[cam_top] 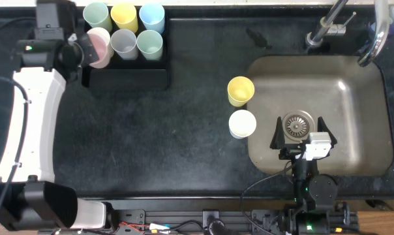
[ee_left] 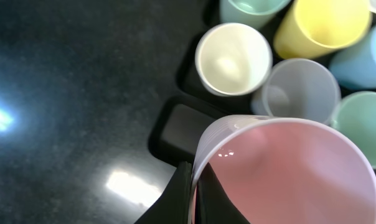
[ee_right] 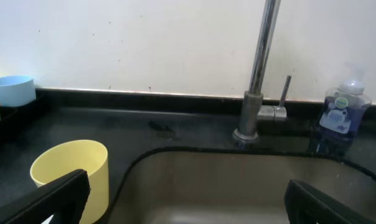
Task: Store Cups
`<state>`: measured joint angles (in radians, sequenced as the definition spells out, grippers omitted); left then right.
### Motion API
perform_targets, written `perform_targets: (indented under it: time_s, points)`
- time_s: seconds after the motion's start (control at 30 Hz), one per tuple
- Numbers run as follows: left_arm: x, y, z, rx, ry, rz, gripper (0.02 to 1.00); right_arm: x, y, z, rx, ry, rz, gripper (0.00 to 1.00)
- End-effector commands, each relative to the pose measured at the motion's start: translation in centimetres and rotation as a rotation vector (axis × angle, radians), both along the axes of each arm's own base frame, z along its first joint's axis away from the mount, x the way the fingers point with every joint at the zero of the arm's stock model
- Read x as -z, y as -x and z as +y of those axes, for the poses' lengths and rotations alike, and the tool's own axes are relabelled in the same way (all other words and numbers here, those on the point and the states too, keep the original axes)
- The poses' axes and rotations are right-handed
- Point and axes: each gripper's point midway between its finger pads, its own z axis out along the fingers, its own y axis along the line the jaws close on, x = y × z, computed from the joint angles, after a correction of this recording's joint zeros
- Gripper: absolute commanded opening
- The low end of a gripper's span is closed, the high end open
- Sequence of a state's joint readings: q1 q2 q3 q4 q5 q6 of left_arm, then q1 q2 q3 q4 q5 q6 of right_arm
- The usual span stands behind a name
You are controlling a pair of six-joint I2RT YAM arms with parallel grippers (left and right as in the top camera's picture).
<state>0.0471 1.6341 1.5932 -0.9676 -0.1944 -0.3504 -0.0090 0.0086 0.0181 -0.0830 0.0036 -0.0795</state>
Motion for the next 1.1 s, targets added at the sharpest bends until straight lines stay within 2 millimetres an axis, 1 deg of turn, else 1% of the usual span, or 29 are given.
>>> perform_targets:
  time_s: [0.03,0.2,0.3,0.4,0.57,0.73,1.1]
  points:
    - [-0.5,0.7,1.0,0.039,-0.015,-0.008,0.036,0.5,-0.1,0.1,-0.004,0.003,0.006,0.996]
    - [1.7,1.1,1.0,0.08,-0.001,0.032,0.036,0.5,-0.1,0.1,-0.004,0.003,0.006,0.993]
    - [3.4,1.4,1.0,0.08,0.004,0.055,0.036,0.5,-0.1,0.1,-0.004,0.003,0.006,0.996]
    - [4.6,1.6,1.3,0.073,0.007,0.067,0.036,0.5,-0.1,0.1,-0.004,0.003,0.006,0.993]
    - [5.3,1.7,1.8,0.068,0.006,0.073,0.036,0.5,-0.1,0.1,-0.004,0.003,0.006,0.996]
    - [6.5,1.0,1.7,0.085,0.007,0.09,0.036,0.5,-0.1,0.1,-0.004,0.003,0.006,0.996]
    - [8.3,-0.1,2.1,0.103,-0.014,0.111,0.036,0.5,-0.1,0.1,-0.004,0.003,0.006,0.996]
